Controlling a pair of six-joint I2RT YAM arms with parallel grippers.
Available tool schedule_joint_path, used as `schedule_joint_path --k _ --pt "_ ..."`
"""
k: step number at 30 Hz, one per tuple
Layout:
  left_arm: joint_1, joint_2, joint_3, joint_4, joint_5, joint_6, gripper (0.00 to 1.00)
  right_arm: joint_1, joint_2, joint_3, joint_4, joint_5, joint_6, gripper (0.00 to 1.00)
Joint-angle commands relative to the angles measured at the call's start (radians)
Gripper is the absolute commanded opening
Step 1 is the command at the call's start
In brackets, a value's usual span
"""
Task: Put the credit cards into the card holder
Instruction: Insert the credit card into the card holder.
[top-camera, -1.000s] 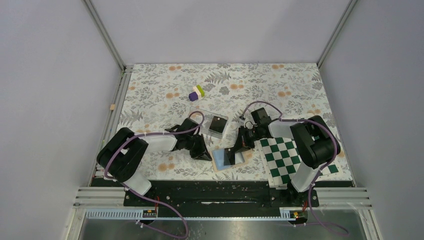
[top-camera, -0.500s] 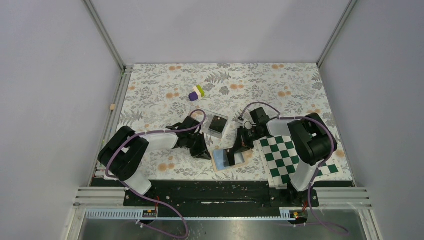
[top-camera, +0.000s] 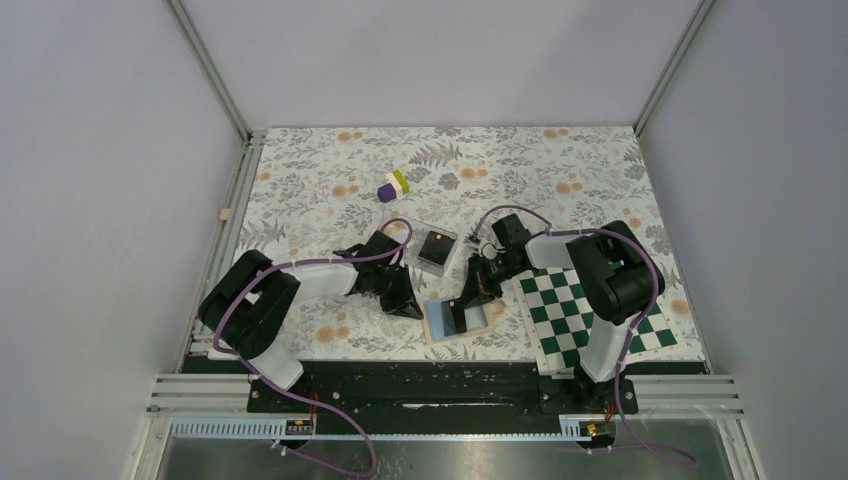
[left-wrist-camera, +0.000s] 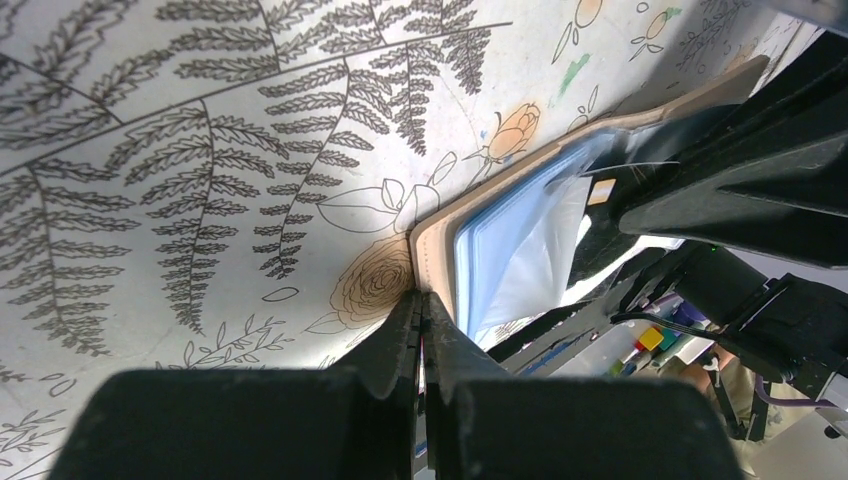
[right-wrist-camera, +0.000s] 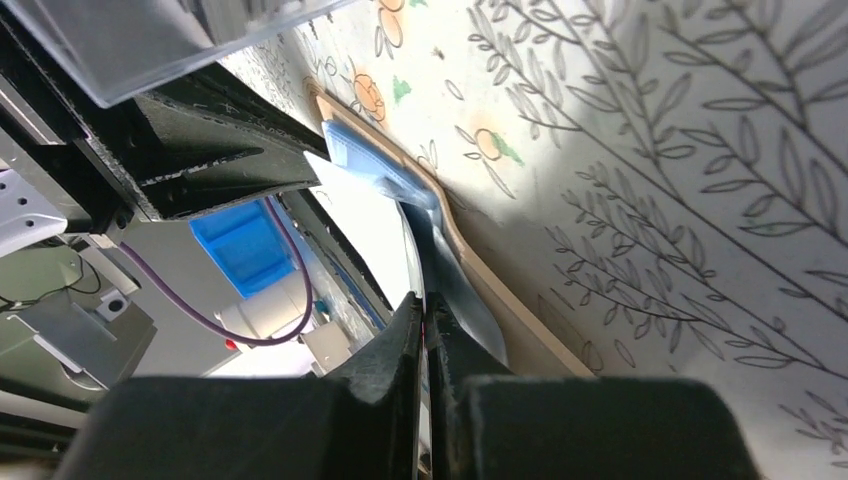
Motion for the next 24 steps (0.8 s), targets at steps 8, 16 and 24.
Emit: schedule_joint_path --k 8,16,24 --pt "-0.004 0.042 0.013 -0.01 -0.068 0.029 0.0 0.053 -0.043 0.057 -0.167 0.2 -0.073 0.43" --pt "-0.006 0.028 0.011 -0.009 -0.068 0.025 0.0 0.084 -0.116 0.069 -0.261 0.35 -0.052 0.55" --pt "-0.036 0.045 0.02 0.019 -0.06 -0.013 0.0 0.169 -0.056 0.139 -0.273 0.345 -0.013 0.56"
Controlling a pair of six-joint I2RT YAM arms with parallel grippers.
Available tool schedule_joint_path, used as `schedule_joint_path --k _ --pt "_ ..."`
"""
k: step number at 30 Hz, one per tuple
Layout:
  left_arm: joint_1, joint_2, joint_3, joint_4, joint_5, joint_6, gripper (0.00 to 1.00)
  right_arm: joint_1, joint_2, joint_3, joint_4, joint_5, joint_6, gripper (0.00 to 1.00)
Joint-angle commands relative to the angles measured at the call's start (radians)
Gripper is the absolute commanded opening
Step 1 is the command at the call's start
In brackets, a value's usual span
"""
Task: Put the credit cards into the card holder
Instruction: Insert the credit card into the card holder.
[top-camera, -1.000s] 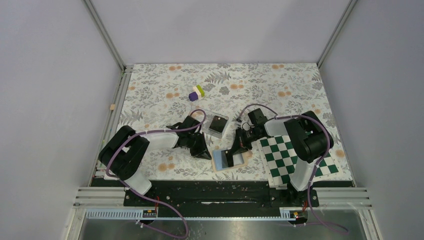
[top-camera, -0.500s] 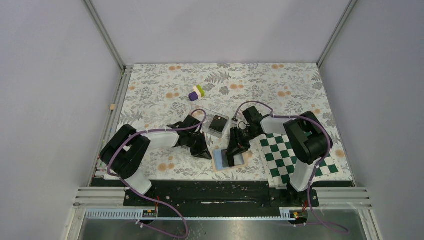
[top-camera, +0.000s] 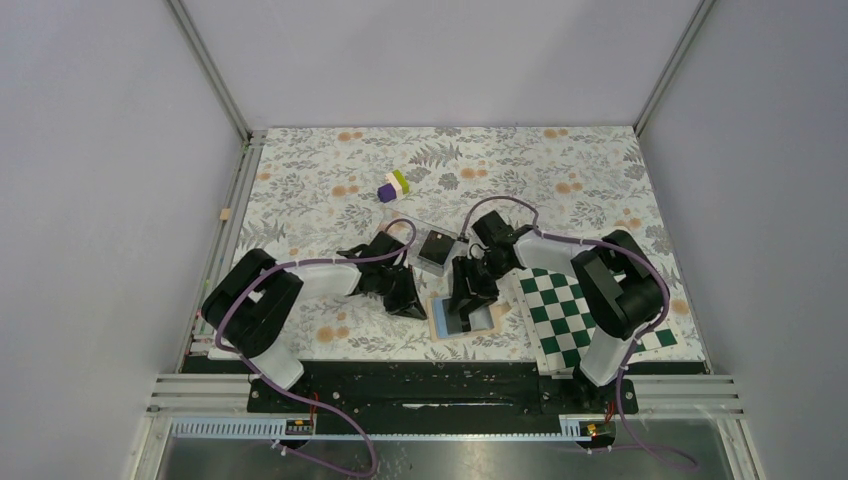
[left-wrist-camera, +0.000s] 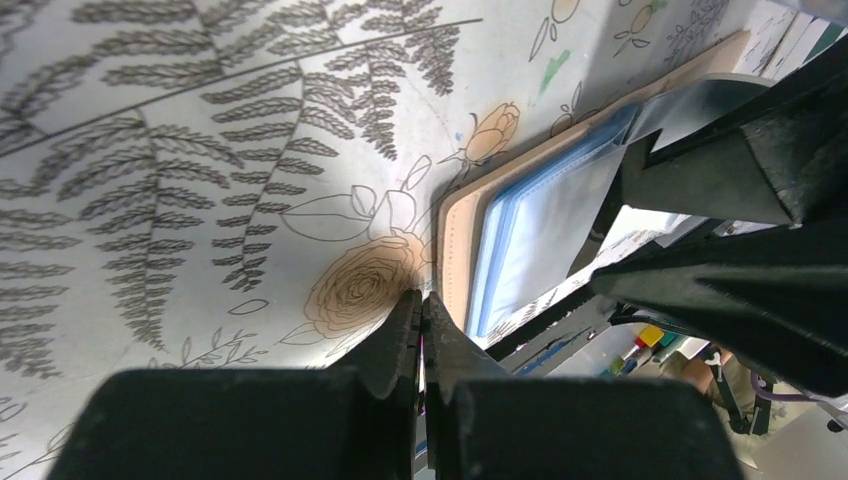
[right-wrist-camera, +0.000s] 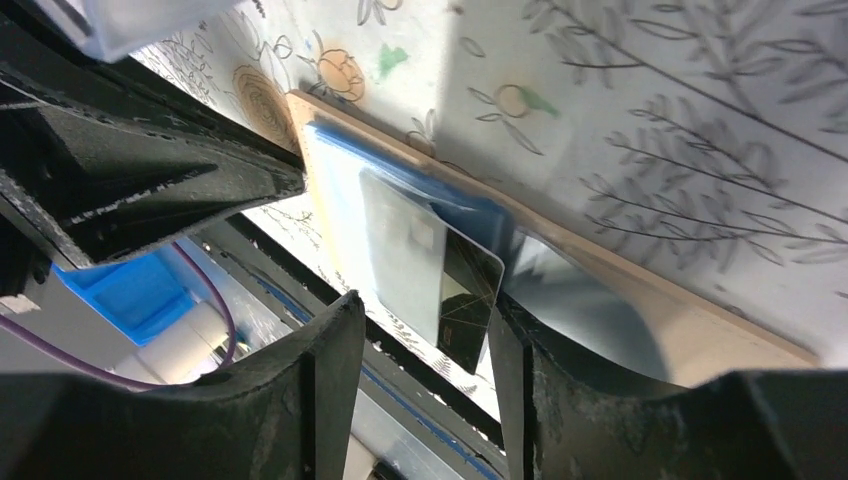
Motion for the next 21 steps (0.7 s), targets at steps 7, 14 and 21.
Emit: schedule_joint_path --k 7,14,21 --pt "-0.054 0.04 0.013 0.04 -0.059 -0.037 0.0 0.089 0.025 0.002 0.094 -0.01 0.167 0.57" --pt "-0.062 0.021 -0.01 0.081 -0.049 -0.07 0.0 0.092 0.007 -0.103 0.314 -0.11 0.369 0.6" --pt "-0.063 -0.067 -0.018 -0.013 -0.109 -0.046 0.11 0.091 -0.038 -0.078 0.194 -0.04 0.311 0.62"
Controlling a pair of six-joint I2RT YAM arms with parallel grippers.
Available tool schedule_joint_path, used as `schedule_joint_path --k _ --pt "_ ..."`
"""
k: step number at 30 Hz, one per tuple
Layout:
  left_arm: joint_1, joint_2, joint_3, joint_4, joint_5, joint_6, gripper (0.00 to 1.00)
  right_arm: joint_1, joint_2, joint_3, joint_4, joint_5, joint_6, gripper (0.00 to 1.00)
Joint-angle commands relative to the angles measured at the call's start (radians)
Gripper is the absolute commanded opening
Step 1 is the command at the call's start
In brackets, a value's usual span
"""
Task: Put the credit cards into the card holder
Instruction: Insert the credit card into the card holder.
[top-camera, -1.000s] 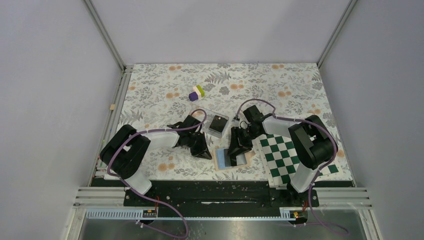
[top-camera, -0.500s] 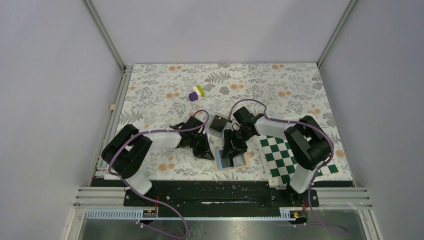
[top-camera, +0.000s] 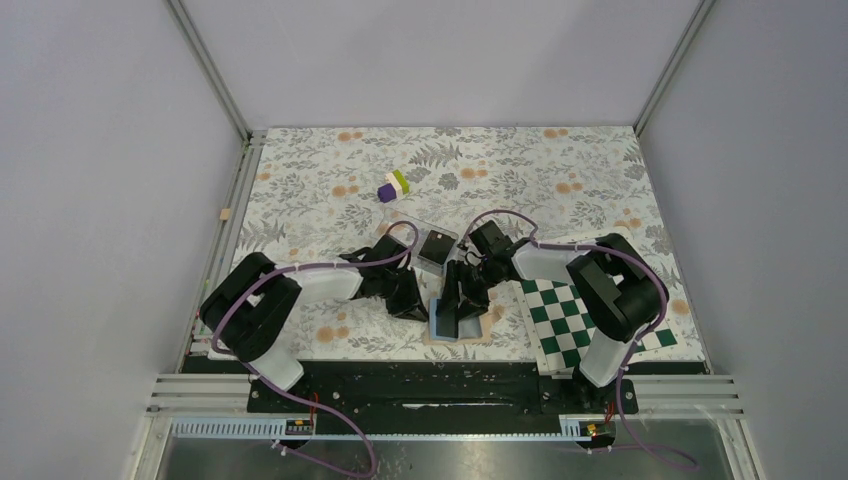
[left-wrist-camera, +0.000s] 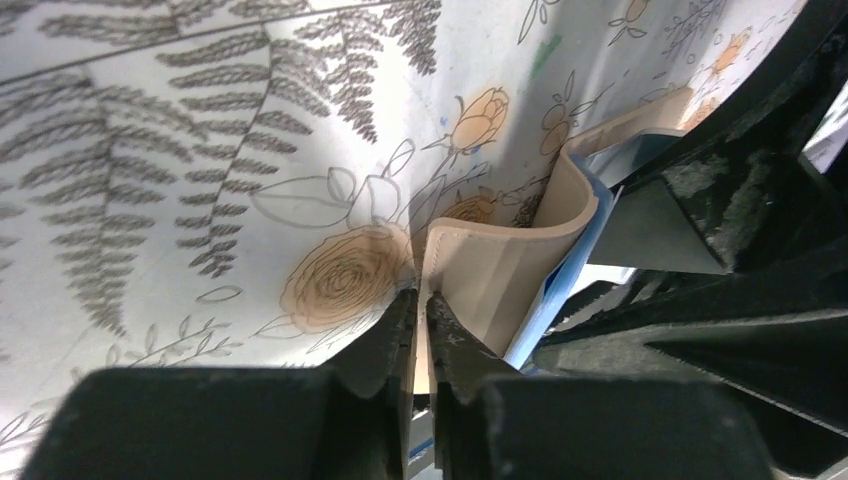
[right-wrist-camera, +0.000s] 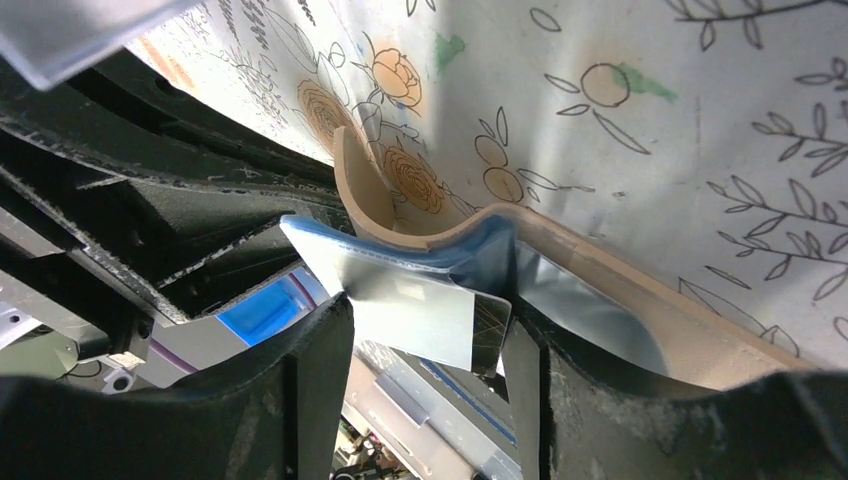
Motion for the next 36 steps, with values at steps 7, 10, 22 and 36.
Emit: schedule_joint_path --k 7,10,22,36 --pt "-0.017 -0.193 0.008 -0.131 -0.127 0.013 0.31 0.029 -0.12 0.038 -0.166 0.138 -0.094 0.67" --pt "-0.017 -0.222 0.005 -0.09 -0.098 -0.003 0.31 0.029 -0.146 0.046 -0.192 0.156 -0.11 0.67" --pt "-0.017 -0.117 -0.082 0.172 0.014 -0.106 0.29 0.027 -0.062 0.016 -0.129 0.119 -0.109 0.58" --pt "-0.037 -0.063 -0.074 0.184 -0.012 -0.097 0.18 0.028 -0.008 -0.006 -0.054 0.057 -0.085 0.16"
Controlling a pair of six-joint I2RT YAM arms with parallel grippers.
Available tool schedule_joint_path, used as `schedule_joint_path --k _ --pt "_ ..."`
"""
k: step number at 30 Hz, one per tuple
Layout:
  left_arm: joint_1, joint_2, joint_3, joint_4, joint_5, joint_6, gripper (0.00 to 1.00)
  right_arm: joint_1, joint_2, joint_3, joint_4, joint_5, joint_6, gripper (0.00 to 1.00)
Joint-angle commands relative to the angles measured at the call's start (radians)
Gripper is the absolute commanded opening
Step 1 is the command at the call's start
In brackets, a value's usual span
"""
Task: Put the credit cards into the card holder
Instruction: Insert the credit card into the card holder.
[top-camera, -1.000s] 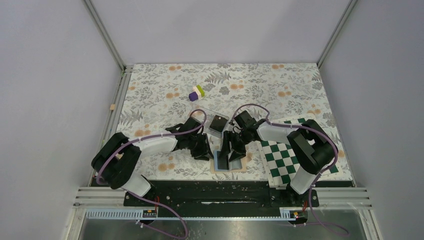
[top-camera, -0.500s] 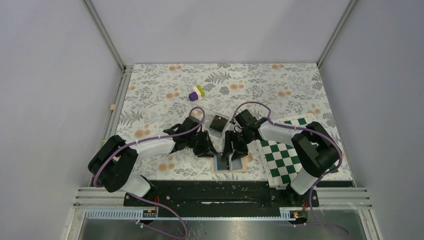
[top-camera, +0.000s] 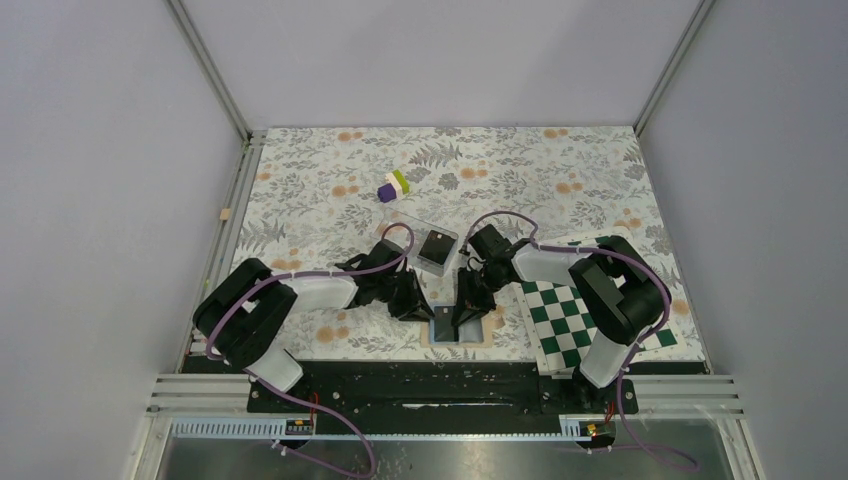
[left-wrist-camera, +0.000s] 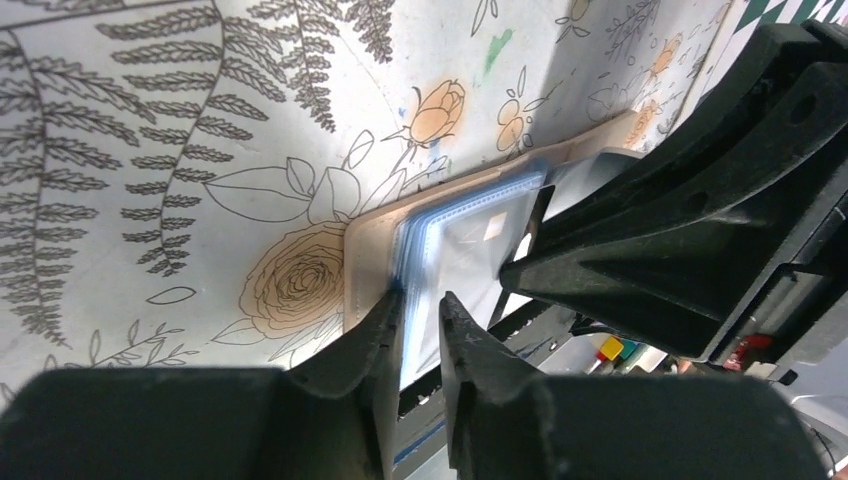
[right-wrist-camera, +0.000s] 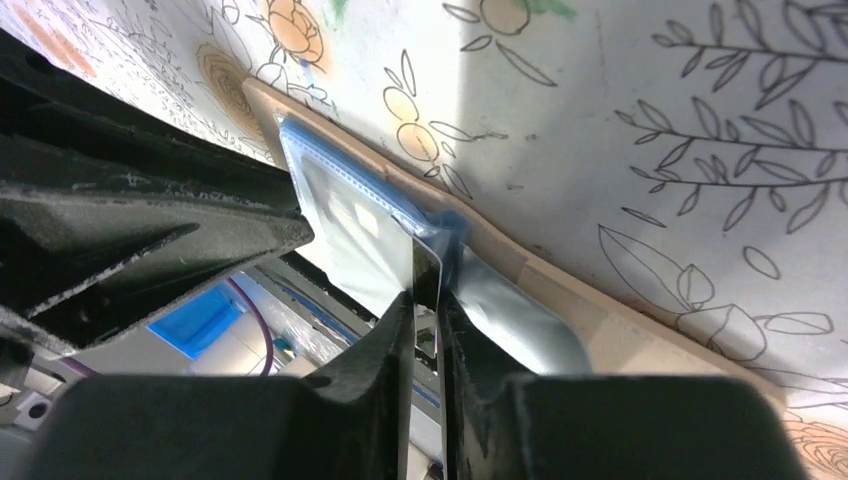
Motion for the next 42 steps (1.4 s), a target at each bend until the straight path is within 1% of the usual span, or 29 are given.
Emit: schedule_joint_path --k 1,3,7,11,15,18,23,25,27,29,31,36,37,39,40,42 --pt "-0.021 -0.009 0.024 0.003 -0.02 0.012 0.17 0.01 0.012 -0.005 0.064 -0.051 0.022 0.14" --pt "-0.026 -0.016 0.041 -0.04 -0.033 0.028 0.15 0.011 0.01 -0.004 0.073 -0.062 0.034 0.12" --pt "-0.039 -0.044 0.07 -0.11 -0.058 0.049 0.15 0.012 0.01 -0.006 0.08 -0.066 0.039 0.06" --pt "-0.052 -0.083 0.089 -0.134 -0.066 0.052 0.15 0.012 0.011 -0.008 0.082 -0.067 0.04 0.05" --pt "-0.067 -0.12 0.103 -0.151 -0.069 0.05 0.2 0.012 0.011 -0.01 0.082 -0.067 0.038 0.06" --pt "-0.08 -0.137 0.107 -0.153 -0.07 0.044 0.21 0.012 0.011 -0.01 0.082 -0.066 0.039 0.08" --pt "-0.086 -0.129 0.103 -0.138 -0.063 0.042 0.21 0.012 0.011 -0.009 0.08 -0.062 0.037 0.15" --pt "-0.086 -0.126 0.099 -0.15 -0.08 0.044 0.23 0.011 0.018 -0.011 0.077 -0.059 0.034 0.18" --pt "-0.085 -0.125 0.101 -0.194 -0.127 0.053 0.28 0.012 0.02 -0.015 0.075 -0.055 0.03 0.21" --pt "-0.084 -0.113 0.097 -0.211 -0.149 0.06 0.31 0.012 0.024 -0.019 0.076 -0.053 0.028 0.25" --pt "-0.081 -0.087 0.093 -0.209 -0.152 0.06 0.32 0.012 0.029 -0.021 0.077 -0.052 0.025 0.28" --pt "-0.081 -0.018 0.102 -0.2 -0.15 0.068 0.32 0.012 0.039 -0.023 0.076 -0.054 0.021 0.31" --pt "-0.081 -0.008 0.108 -0.212 -0.157 0.074 0.32 0.012 0.041 -0.022 0.076 -0.054 0.02 0.31" --pt "-0.083 0.0 0.124 -0.255 -0.187 0.087 0.31 0.012 0.043 -0.023 0.077 -0.055 0.018 0.27" --pt "-0.083 0.0 0.13 -0.273 -0.198 0.096 0.32 0.012 0.046 -0.021 0.076 -0.058 0.017 0.24" --pt "-0.083 -0.007 0.136 -0.298 -0.219 0.105 0.32 0.012 0.05 -0.021 0.076 -0.061 0.015 0.15"
